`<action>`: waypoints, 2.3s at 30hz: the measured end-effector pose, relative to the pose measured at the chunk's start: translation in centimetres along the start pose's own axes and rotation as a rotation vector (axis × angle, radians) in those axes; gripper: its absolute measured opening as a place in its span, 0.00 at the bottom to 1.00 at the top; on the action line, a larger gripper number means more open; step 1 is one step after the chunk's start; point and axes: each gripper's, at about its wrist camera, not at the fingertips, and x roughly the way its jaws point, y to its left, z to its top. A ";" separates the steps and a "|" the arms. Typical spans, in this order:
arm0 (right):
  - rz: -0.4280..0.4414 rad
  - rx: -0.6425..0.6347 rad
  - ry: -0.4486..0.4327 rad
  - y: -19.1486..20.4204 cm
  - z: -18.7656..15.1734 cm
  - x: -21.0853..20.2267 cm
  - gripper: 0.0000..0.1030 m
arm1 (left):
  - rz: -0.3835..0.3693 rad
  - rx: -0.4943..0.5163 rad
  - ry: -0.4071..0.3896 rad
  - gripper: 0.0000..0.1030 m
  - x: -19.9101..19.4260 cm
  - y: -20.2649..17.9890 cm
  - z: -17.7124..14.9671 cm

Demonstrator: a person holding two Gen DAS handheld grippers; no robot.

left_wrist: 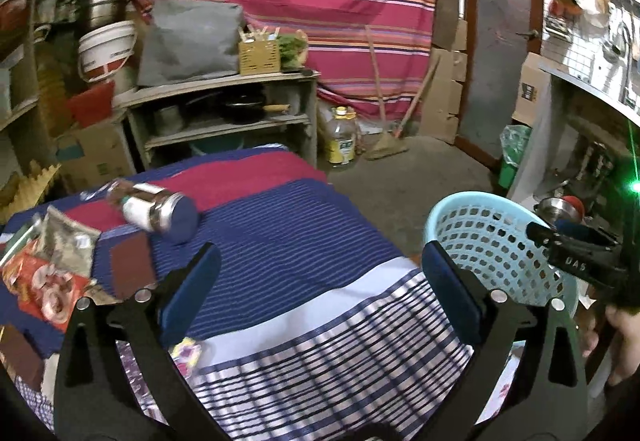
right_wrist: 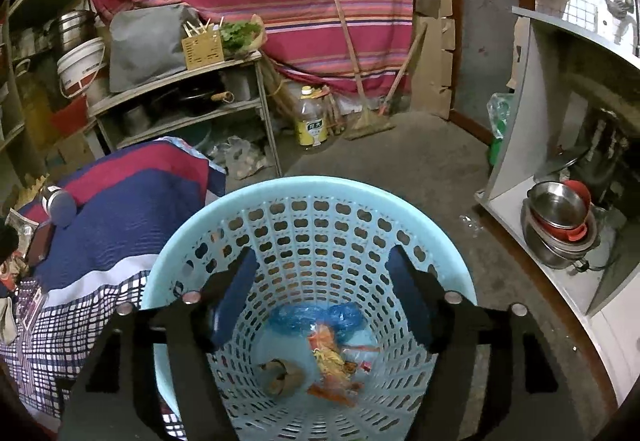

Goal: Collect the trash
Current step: 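Move both tools back over the table, then grasp the brown scouring pad with left tool while right tool grasps beige cloth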

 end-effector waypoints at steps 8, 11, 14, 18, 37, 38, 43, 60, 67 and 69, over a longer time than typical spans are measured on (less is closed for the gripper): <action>0.022 -0.035 -0.018 3.9 -0.7 -1.5 0.80 | 0.086 -0.062 -0.001 0.94 -2.7 5.6 -1.8; 0.059 -0.053 -0.033 6.5 -1.3 -2.3 0.86 | 0.130 -0.105 -0.003 0.94 -4.5 8.8 -2.9; 0.098 -0.081 -0.026 9.7 -2.3 -2.6 0.86 | 0.169 -0.131 0.003 0.94 -5.8 11.5 -3.9; 0.150 -0.135 -0.012 14.4 -3.6 -3.0 0.86 | 0.261 -0.163 0.022 0.94 -7.8 16.1 -5.9; 0.268 -0.271 0.069 27.0 -8.3 -5.2 0.86 | 0.356 -0.209 0.180 0.94 -9.2 31.0 -12.7; 0.266 -0.274 0.070 27.3 -8.3 -5.2 0.86 | 0.340 -0.204 0.190 0.94 -8.9 31.2 -12.7; 0.262 -0.260 0.093 27.8 -8.4 -5.1 0.86 | 0.308 -0.160 0.250 0.94 -7.3 31.7 -13.1; 0.273 -0.268 0.136 29.8 -9.5 -5.0 0.86 | 0.287 -0.017 0.263 0.83 -6.4 31.0 -12.9; 0.295 -0.313 0.132 31.7 -10.1 -5.9 0.86 | 0.271 -0.047 0.238 0.83 -7.3 31.2 -12.8; 0.306 -0.324 0.128 32.5 -10.2 -6.2 0.86 | 0.269 -0.060 0.223 0.83 -7.7 31.3 -12.6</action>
